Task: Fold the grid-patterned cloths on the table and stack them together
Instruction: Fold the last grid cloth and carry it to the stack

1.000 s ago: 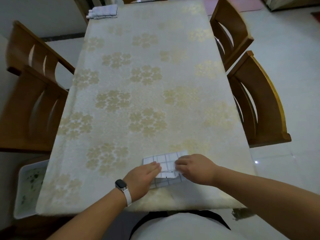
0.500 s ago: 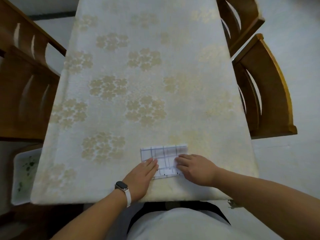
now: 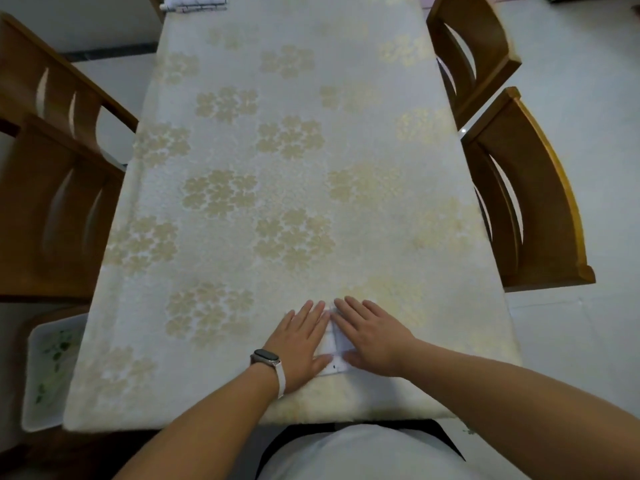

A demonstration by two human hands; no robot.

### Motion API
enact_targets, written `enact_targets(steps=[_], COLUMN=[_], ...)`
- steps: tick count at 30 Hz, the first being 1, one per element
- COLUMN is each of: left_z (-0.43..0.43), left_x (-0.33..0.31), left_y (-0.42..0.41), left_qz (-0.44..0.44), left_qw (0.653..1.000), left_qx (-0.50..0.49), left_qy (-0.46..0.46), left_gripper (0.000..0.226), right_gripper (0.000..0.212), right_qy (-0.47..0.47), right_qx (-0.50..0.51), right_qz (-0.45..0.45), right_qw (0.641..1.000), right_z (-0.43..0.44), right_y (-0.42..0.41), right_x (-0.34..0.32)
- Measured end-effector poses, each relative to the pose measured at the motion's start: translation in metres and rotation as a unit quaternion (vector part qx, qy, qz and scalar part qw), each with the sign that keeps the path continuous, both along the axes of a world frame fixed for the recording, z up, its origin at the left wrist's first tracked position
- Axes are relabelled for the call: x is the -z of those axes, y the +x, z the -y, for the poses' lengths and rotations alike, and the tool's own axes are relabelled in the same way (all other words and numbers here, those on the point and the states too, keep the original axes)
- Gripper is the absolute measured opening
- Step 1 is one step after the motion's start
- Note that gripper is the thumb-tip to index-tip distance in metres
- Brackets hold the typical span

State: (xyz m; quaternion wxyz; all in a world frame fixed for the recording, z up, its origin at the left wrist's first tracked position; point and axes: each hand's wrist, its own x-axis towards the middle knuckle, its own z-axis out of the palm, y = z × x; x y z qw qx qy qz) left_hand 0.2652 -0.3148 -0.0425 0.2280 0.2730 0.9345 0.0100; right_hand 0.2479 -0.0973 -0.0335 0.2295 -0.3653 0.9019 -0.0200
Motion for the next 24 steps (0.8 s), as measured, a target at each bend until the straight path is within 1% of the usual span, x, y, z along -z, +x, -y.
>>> enact_targets(steps=[2,4,9,12,14,17,20,22,24], left_z=[0.004,0.008,0.020,0.020,0.020,0.019,0.017,0.016,0.012], left_x=[0.005,0.010,0.022,0.023,0.021,0.016,0.010,-0.001,-0.014], left_y=[0.003,0.006,0.017,0.017,0.016,0.016,0.013,0.002,-0.013], left_qz=[0.014,0.012,-0.001,-0.003,0.003,0.019,0.012,0.014,-0.020], left_qw=[1.000,1.000,0.998,0.998,0.998,0.997,0.998,0.997,0.994], left_qx=[0.004,-0.014,-0.062,-0.069,-0.067,-0.070,-0.060,-0.072,-0.101], left_qy=[-0.010,-0.007,0.003,-0.002,-0.007,-0.016,-0.007,0.008,0.023], left_gripper=[0.074,0.075,0.079,0.080,0.080,0.081,0.081,0.081,0.071], right_gripper=[0.080,0.081,0.084,0.084,0.083,0.085,0.088,0.088,0.078], right_qy=[0.003,0.003,-0.017,-0.026,-0.020,0.012,0.045,0.022,-0.017], right_qx=[0.003,0.016,0.029,0.028,0.026,0.022,0.008,0.035,0.084], right_qz=[0.006,0.018,-0.008,-0.020,-0.014,0.019,0.028,0.032,0.023], right_qw=[1.000,1.000,0.999,0.999,0.999,0.999,0.999,0.999,0.996], right_z=[-0.004,-0.010,-0.020,-0.020,-0.020,-0.018,-0.010,-0.003,0.003], right_y=[0.003,0.006,0.008,0.010,0.008,0.006,0.001,-0.006,-0.015], right_x=[0.005,0.011,0.024,0.027,0.027,0.018,0.009,0.001,-0.005])
